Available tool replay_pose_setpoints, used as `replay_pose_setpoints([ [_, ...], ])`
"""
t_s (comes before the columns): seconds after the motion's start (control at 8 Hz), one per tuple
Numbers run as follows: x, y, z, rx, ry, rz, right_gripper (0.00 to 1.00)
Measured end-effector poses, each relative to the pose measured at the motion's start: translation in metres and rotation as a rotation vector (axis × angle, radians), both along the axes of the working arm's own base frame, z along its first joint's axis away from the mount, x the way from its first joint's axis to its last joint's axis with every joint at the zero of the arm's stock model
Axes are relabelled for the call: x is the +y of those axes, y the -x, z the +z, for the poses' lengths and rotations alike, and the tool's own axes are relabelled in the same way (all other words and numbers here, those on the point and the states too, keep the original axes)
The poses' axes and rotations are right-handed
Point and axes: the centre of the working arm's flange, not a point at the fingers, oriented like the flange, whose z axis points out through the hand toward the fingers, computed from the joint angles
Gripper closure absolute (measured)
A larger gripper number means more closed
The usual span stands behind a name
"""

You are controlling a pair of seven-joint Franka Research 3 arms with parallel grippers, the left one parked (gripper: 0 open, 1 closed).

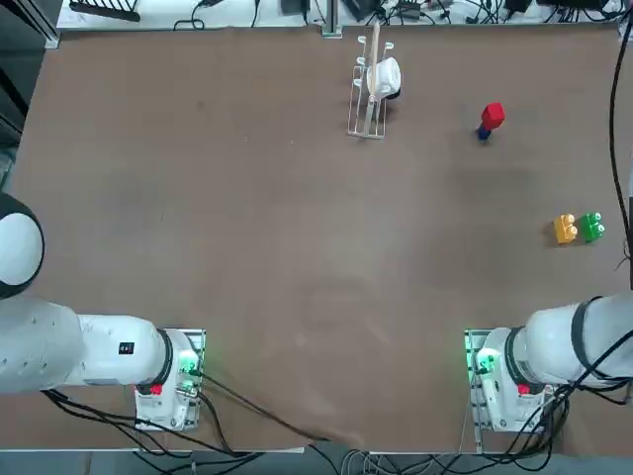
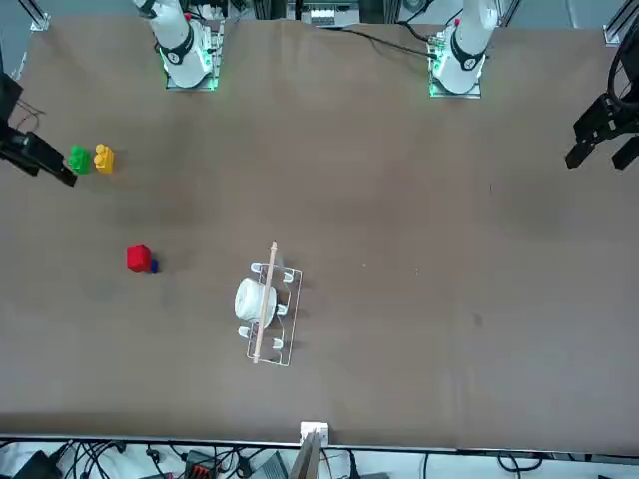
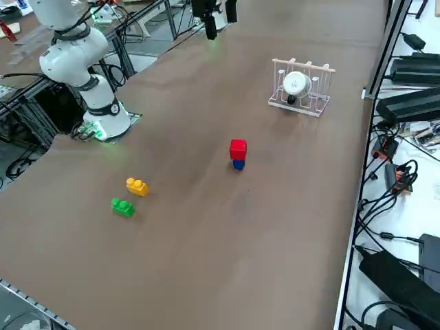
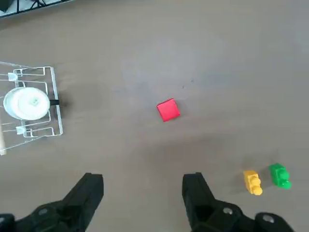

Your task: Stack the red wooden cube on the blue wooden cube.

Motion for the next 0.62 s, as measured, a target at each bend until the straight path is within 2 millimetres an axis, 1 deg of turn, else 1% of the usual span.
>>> replay_pose_setpoints([
  [0.25,0.018,-0.001,-0.003,0.004,0.034,0.038,0.0],
  [0.38,0.021,-0.002,-0.003,0.005,0.035,0.043,0.0],
  [0.62,0.021,-0.002,-0.004,0.007,0.035,0.043,0.0],
])
